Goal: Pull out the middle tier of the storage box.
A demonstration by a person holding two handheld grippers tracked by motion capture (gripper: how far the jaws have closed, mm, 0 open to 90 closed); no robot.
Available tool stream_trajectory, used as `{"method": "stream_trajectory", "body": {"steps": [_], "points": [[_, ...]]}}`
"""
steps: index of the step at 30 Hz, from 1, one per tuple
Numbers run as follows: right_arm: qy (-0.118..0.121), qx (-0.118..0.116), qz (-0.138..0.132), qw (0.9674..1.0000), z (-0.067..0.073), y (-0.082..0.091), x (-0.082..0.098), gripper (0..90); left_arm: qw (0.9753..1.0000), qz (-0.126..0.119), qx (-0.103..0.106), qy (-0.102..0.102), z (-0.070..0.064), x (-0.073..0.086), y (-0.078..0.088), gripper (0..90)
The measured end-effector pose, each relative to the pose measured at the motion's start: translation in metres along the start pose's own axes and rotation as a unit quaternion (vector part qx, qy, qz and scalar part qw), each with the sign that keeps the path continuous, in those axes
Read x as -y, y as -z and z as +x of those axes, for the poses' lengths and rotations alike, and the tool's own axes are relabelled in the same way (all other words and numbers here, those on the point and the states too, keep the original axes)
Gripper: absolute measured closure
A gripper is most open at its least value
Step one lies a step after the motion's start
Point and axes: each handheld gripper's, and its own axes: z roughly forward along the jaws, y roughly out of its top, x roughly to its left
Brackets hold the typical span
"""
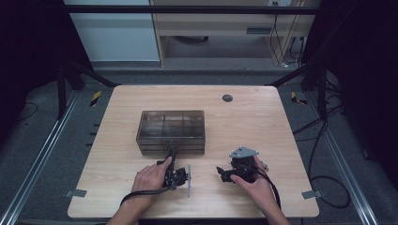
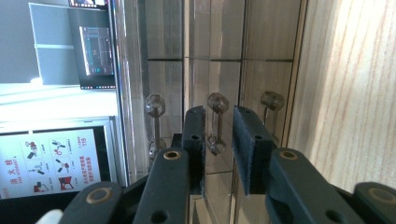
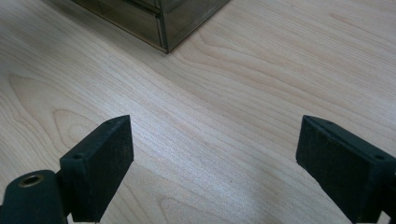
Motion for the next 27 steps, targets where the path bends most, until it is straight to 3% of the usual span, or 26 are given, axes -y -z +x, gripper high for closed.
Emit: {"method": "stream_trajectory", "body": {"steps": [27], "points": [[0.004,-0.005,0.005,1.0,0.0019,-0.0022,0.0007,10.8,0.9999,0.009,-0.008,-0.004,-0.0027,0.0013,-0.0085,74.6]]}}
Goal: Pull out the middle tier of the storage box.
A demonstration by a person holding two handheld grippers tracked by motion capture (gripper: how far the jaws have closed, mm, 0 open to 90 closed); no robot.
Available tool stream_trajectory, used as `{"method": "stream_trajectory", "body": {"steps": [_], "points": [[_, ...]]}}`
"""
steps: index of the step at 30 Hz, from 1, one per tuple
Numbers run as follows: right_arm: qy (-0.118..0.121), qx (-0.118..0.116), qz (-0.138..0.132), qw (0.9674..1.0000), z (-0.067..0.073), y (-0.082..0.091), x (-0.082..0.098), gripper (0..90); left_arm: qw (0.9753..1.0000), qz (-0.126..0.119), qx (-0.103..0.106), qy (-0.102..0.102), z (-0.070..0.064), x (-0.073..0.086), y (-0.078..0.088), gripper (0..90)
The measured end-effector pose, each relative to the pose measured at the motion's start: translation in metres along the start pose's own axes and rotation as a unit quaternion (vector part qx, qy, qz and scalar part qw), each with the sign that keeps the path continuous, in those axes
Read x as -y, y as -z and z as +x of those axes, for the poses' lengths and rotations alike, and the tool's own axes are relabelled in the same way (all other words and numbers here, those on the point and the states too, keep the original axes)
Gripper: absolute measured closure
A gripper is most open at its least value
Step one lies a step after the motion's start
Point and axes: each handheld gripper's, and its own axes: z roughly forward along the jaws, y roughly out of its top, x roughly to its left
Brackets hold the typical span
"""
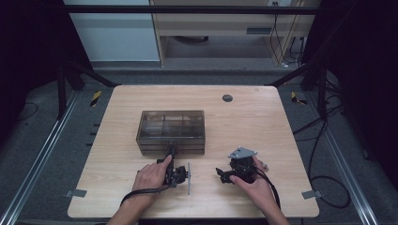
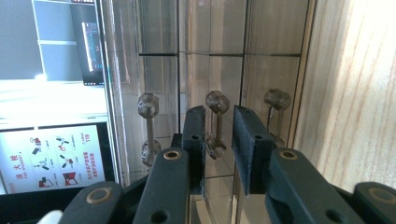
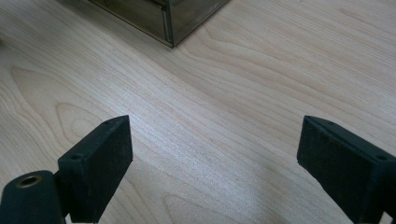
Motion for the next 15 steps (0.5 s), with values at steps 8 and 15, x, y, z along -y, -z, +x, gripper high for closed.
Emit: {"method": "stream_trajectory", "body": {"steps": [8,15], "points": [[0.0,0.003,0.006,1.0,-0.0004,-0.0007,0.0005,10.9,1.0,0.001,-0.003,-0.004,-0.0005,-0.0003,-0.0005,77.8],[-0.001,0.004,0.006,1.0,-0.0009,-0.0008,0.0007,10.9,1.0,-0.002,-0.003,-0.002,-0.0006,-0.0001,0.0005,80.1]]}}
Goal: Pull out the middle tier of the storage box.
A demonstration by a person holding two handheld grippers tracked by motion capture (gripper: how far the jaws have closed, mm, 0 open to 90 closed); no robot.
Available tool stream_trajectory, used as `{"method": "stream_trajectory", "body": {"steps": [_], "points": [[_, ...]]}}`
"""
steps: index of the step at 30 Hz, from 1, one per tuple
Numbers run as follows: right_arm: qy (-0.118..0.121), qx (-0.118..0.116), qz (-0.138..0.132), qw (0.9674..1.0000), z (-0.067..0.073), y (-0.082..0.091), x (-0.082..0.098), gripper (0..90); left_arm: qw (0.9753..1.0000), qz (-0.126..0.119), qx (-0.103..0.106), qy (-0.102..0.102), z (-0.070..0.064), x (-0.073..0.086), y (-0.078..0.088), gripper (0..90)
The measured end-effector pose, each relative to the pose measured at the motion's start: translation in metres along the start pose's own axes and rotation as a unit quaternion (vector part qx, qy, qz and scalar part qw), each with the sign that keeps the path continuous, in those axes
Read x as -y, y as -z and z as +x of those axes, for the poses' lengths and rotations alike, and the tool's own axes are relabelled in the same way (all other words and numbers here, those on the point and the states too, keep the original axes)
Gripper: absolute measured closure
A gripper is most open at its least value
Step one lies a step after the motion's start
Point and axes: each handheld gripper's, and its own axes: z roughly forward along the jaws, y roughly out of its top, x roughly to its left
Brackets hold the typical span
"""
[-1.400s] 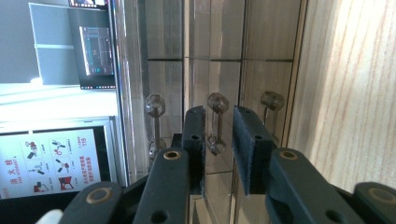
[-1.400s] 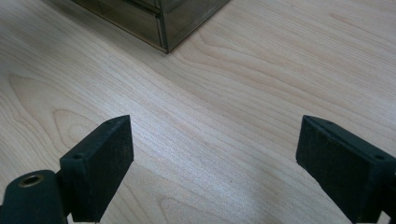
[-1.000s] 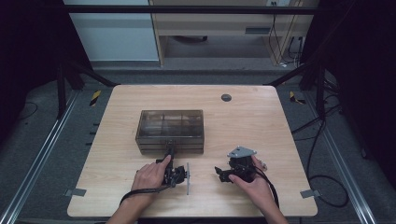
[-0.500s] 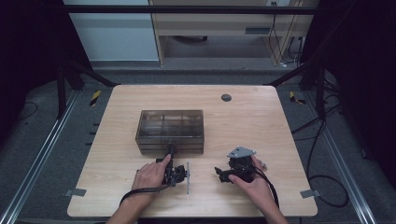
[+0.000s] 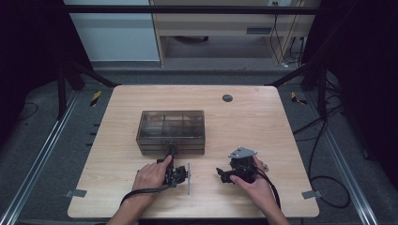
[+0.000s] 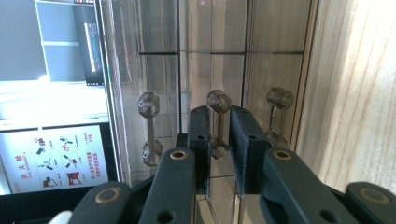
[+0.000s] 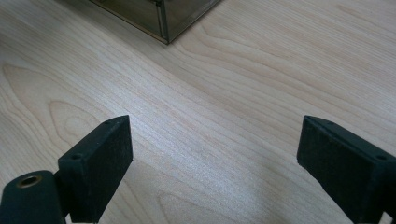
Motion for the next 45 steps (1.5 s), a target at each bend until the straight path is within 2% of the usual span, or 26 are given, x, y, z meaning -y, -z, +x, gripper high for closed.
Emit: {"method": "stream_trajectory", "body": {"steps": [2,3,26,39,41,45], "points": [[0.0,-0.001,0.001,1.0,0.0,0.0,0.0,10.9,1.0,0.0,-0.005,-0.006,-0.001,0.0,-0.001,80.1],[0.001,0.0,0.001,1.0,0.0,0.0,0.0,10.9,1.0,0.0,-0.003,-0.001,-0.001,0.0,-0.001,80.0],[0.005,-0.002,0.003,1.0,-0.001,-0.001,0.001,10.9,1.0,0.0,-0.004,-0.002,-0.001,0.0,0.001,80.9],[0.008,-0.002,0.008,0.9999,0.0,-0.003,0.002,10.9,0.9999,-0.008,-0.004,-0.006,-0.002,0.002,0.007,80.9],[0.009,-0.001,0.006,0.9999,0.0,-0.003,0.002,10.9,1.0,-0.007,-0.001,-0.002,-0.003,0.002,0.009,81.0],[0.008,-0.002,0.006,0.9999,0.0,-0.003,0.002,10.8,0.9999,-0.008,-0.001,-0.007,-0.003,0.002,0.015,80.9]]}}
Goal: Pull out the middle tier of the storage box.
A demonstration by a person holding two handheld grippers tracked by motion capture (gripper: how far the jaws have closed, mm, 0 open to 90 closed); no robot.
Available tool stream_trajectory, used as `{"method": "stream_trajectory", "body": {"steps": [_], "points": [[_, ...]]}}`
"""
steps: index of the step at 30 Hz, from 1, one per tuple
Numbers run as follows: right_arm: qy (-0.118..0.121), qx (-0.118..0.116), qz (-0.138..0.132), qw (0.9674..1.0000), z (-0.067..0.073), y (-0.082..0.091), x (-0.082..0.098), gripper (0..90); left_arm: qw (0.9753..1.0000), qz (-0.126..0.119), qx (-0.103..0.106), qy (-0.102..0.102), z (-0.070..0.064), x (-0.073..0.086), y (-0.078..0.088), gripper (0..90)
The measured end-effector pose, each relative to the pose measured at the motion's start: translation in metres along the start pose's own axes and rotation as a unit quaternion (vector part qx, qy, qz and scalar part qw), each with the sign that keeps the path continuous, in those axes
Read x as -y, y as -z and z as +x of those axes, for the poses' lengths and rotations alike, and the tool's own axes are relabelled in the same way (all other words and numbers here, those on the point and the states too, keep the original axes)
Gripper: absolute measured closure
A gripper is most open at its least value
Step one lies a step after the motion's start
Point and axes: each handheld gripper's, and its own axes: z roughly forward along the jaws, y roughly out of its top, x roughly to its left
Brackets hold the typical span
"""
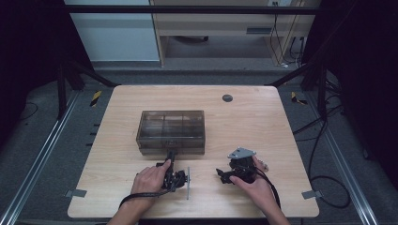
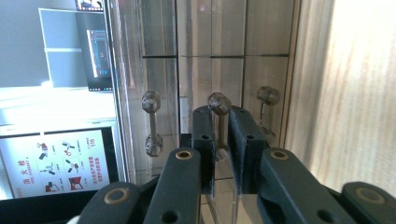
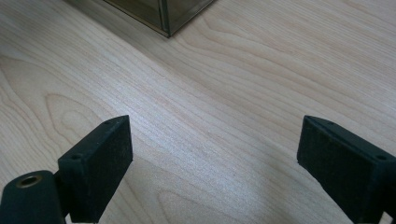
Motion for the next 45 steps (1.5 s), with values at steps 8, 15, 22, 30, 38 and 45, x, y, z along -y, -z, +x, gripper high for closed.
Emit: {"method": "stream_trajectory", "body": {"steps": [8,15,22,30,38,45], "points": [[0.001,-0.001,0.001,1.0,0.0,0.0,0.0,10.8,1.0,-0.006,0.003,0.006,-0.003,0.0,0.011,80.9],[0.003,-0.002,0.0,1.0,0.001,0.001,0.0,10.5,0.9998,-0.009,0.012,0.011,0.0,0.0,0.013,78.2],[0.006,-0.007,-0.003,1.0,0.002,0.001,-0.001,10.0,0.9959,-0.024,0.046,0.074,0.01,0.002,0.021,54.0],[0.033,-0.028,-0.004,0.9991,0.01,0.006,-0.013,9.5,0.9821,-0.036,0.118,0.142,0.023,0.013,0.028,43.5],[0.085,-0.05,0.037,0.9944,0.014,0.002,-0.028,12.9,0.9559,-0.06,0.196,0.211,0.039,0.041,0.031,34.8],[0.134,-0.067,0.072,0.9861,0.013,0.005,-0.043,17.6,0.9019,-0.094,0.279,0.316,0.057,0.082,0.022,28.4]]}}
